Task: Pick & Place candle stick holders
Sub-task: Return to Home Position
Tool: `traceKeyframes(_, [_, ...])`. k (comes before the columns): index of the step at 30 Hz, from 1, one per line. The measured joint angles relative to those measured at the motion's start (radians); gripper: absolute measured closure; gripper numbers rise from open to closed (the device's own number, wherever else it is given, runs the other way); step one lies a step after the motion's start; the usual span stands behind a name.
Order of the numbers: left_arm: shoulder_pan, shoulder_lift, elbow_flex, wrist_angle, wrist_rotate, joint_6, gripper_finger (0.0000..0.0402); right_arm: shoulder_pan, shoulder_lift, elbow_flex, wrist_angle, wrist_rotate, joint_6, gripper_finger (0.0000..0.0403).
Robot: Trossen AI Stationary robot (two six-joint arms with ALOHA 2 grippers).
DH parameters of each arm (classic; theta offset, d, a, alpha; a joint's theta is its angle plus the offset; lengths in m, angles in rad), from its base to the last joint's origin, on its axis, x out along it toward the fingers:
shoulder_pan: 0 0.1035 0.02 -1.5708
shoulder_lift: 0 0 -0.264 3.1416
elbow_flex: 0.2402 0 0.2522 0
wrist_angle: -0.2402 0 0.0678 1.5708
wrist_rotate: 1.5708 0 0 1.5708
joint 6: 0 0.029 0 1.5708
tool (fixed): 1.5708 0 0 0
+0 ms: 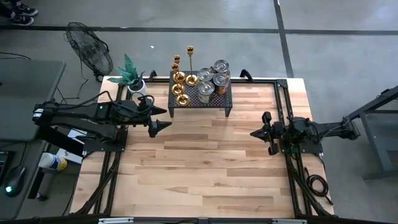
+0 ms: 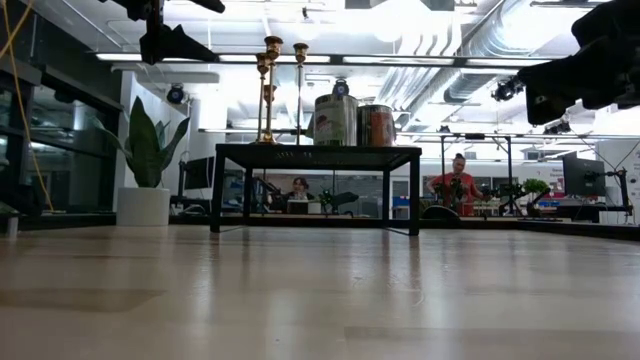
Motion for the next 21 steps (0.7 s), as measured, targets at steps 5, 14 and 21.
traceKeyframes(5, [0.000,0.000,0.000,0.000,0.000,0.000,0.0027,0.000,0.007,0.000,0.002,-0.003,0.051,0.0403])
traceKeyframes(14, [0.000,0.000,0.000,0.000,0.000,0.000,0.0027,0.000,0.008,0.000,0.002,-0.002,0.054,0.0402])
traceKeyframes(21, [0.000,0.000,0.000,0.000,0.000,0.000,0.0027,0.000,0.008,0.000,0.002,-0.002,0.054,0.0402])
